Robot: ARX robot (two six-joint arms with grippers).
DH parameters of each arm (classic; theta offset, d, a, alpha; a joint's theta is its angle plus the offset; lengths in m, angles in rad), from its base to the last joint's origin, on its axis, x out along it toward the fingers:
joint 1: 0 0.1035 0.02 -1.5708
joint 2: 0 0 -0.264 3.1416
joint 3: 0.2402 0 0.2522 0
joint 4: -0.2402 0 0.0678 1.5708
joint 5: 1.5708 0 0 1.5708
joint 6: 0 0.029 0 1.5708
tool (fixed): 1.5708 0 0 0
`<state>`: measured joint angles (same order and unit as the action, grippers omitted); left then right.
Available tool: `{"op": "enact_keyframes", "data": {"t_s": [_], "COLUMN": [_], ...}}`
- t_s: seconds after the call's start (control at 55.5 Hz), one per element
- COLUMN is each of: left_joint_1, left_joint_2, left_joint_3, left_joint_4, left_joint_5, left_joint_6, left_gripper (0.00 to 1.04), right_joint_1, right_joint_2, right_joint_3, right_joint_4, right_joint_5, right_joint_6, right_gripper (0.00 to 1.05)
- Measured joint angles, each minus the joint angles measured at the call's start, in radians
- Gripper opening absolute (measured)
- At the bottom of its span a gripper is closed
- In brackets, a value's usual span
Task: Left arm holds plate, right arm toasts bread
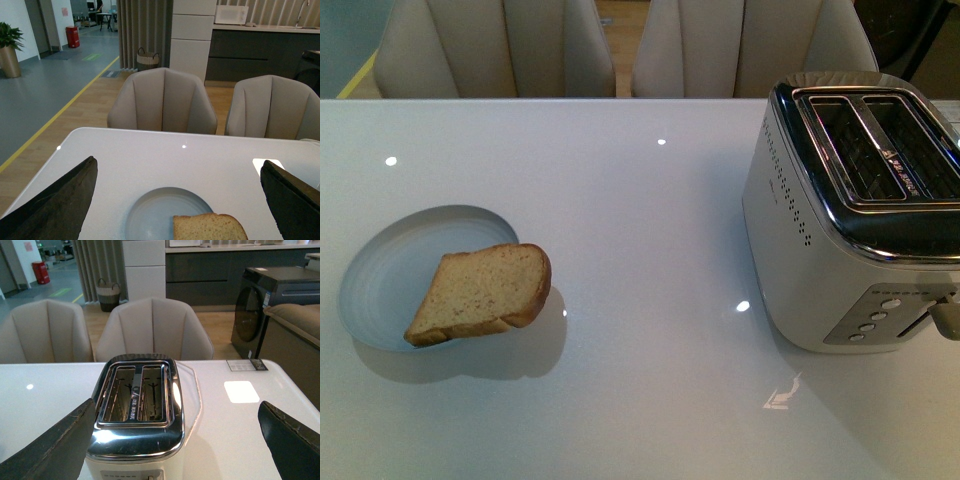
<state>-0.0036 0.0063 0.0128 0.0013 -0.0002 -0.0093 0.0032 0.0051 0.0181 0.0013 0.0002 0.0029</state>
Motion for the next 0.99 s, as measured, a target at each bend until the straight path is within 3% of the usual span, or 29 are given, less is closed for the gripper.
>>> {"op": "enact_keyframes", "data": {"t_s": [0.577,0.685,0.757,0.865,0.991], "left_joint_1": [0.0,-0.073,-0.081,-0.053,0.051], "left_joint_2": [0.0,0.202,0.329,0.431,0.594], "left_joint_3": [0.0,0.144,0.206,0.239,0.278], "left_joint_4": [0.0,-0.332,-0.457,-0.417,-0.253], "left_joint_5": [0.0,-0.237,-0.255,-0.208,-0.094], "left_joint_6": [0.0,-0.141,-0.206,-0.232,-0.216], "left_gripper": [0.97,0.97,0.97,0.97,0.97], "right_joint_1": [0.0,0.0,0.0,0.0,0.0], "right_joint_2": [0.0,0.0,0.0,0.0,0.0], "right_joint_3": [0.0,0.0,0.0,0.0,0.0], "right_joint_4": [0.0,0.0,0.0,0.0,0.0], "right_joint_5": [0.0,0.002,0.0,0.0,0.0], "right_joint_6": [0.0,0.0,0.0,0.0,0.0], "right_gripper": [0.96,0.96,0.96,0.96,0.96]}}
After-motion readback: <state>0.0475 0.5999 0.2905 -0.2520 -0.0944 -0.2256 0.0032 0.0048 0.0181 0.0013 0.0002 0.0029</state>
